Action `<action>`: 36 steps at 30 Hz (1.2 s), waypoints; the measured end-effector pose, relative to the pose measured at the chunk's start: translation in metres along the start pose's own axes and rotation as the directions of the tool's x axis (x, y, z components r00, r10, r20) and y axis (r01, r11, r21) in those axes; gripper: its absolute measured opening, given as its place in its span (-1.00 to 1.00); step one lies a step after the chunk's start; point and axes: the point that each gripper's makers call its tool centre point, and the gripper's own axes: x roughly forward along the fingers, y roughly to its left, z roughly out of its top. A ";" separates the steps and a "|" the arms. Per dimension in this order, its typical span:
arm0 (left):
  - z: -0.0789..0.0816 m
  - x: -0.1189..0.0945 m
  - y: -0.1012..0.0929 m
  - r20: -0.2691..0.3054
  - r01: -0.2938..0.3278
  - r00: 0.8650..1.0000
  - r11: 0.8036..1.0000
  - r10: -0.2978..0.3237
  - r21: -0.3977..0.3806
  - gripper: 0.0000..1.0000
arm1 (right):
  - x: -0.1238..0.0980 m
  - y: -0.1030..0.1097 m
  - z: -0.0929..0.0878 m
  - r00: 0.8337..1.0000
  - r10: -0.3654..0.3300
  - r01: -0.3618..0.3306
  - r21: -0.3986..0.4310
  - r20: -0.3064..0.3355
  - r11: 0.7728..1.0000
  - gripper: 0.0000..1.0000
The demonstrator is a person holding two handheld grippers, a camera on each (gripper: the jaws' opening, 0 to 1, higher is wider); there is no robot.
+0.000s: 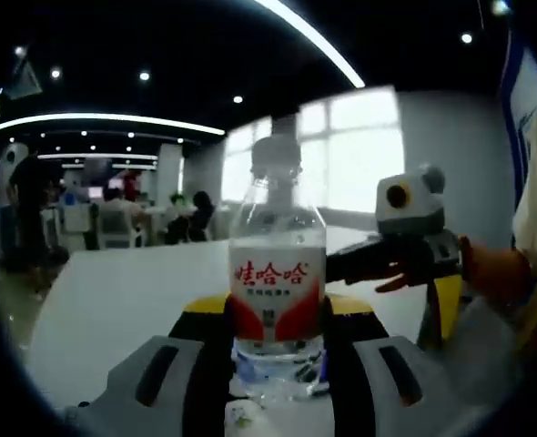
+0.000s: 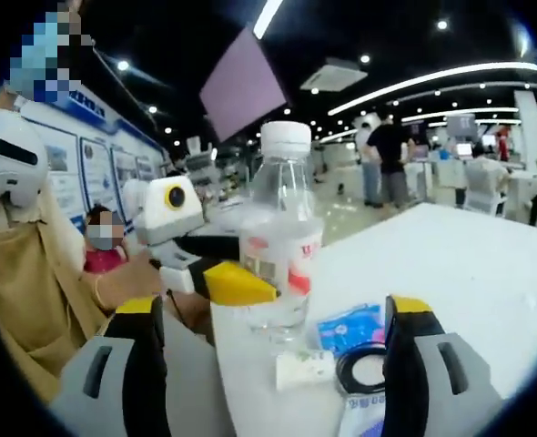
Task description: Arrange the tabletop items into an orderly group along one side of the table until the central work area is clear of visible clutter.
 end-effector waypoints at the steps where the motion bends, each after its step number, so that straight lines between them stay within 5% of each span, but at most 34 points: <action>1: 0.002 0.000 0.002 0.002 -0.002 1.000 1.000 0.002 0.006 -0.30 | -0.001 0.000 -0.001 1.000 -0.001 0.001 -0.002 -0.002 1.000 0.99; 15: 0.027 0.004 0.041 0.051 -0.054 0.997 0.999 0.054 -0.003 -0.33 | -0.002 -0.010 0.014 0.995 -0.052 0.050 0.020 0.083 0.999 0.99; 23: 0.037 0.003 0.076 0.079 -0.109 0.991 0.994 0.108 0.003 -0.33 | -0.005 -0.017 -0.006 0.996 -0.086 0.085 0.026 0.017 0.996 0.95; 36: 0.033 0.013 0.135 0.085 -0.157 0.984 0.987 0.156 0.010 -0.33 | -0.018 -0.041 -0.011 0.987 -0.161 0.160 0.078 0.018 0.984 0.92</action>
